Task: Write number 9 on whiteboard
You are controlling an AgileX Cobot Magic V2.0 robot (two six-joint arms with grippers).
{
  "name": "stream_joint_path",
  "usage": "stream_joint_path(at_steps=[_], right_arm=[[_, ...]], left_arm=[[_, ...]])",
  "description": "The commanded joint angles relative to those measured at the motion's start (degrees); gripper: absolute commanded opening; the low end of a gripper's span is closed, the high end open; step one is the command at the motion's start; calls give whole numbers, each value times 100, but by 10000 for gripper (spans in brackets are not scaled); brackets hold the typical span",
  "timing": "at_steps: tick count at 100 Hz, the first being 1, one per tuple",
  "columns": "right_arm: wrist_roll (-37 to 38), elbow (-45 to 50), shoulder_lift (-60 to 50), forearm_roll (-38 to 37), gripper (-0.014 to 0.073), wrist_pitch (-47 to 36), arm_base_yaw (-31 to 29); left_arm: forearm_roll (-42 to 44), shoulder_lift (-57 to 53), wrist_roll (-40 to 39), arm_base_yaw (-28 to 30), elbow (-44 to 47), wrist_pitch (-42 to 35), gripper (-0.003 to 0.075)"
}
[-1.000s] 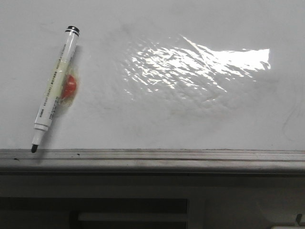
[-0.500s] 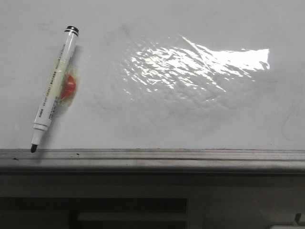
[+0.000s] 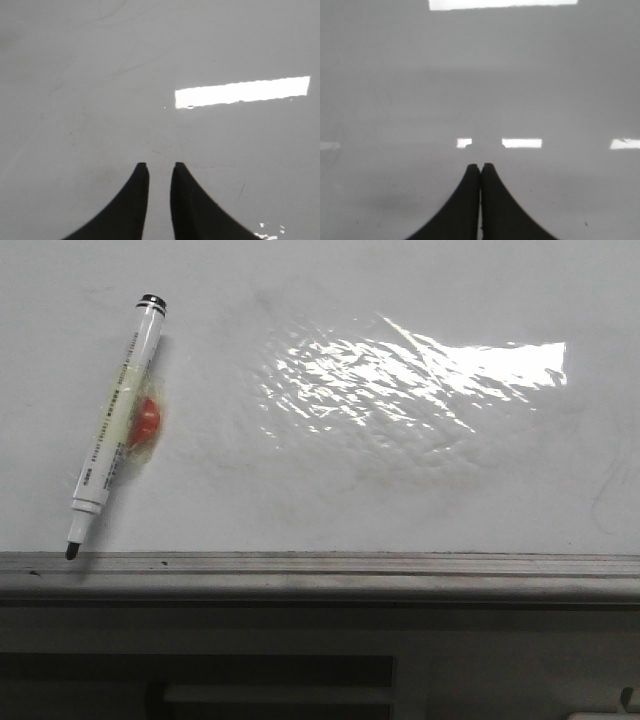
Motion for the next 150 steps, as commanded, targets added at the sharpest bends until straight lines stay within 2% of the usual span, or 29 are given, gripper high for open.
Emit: stream_joint_path(at_steps=[1, 5, 10, 27, 36, 50, 67, 79, 95, 117, 136, 150], right_arm=[[-52, -85, 99, -5, -61, -442, 12], [-52, -85, 119, -5, -61, -466, 12], [-52, -85, 134, -5, -61, -492, 12], [-52, -85, 144, -5, -61, -492, 12], [-52, -85, 144, -5, -61, -492, 12], [-52, -85, 144, -5, -61, -492, 12], [-52, -85, 144, -5, -61, -480, 12], [-52, -85, 144, -5, -61, -413, 12], [-52, -85, 144, -5, -61, -413, 12], [-52, -85, 144, -5, -61, -413, 12], [-52, -85, 144, -5, -61, -413, 12], [-52, -85, 144, -5, -61, -413, 12]], left_arm=[[12, 103, -23, -58, -171, -504, 318], [12, 103, -23, -58, -171, -504, 370], [12, 103, -23, -58, -171, -533, 395], [-95, 127, -54, -72, -161, -784, 385], [-95, 311, -54, -294, -185, -1034, 385], [-95, 901, -54, -1091, -185, -1467, 385], [-166, 1725, -69, -2423, -185, -1506, 384], [-561, 2210, -69, -3263, -185, -1506, 373], [-806, 2864, -69, -3967, -185, -1506, 353], [-1271, 3669, -69, -4188, -185, -1795, 353], [-1282, 4125, -69, -4188, -185, -2344, 353], [-1296, 4402, -69, -4188, -185, -2374, 347]])
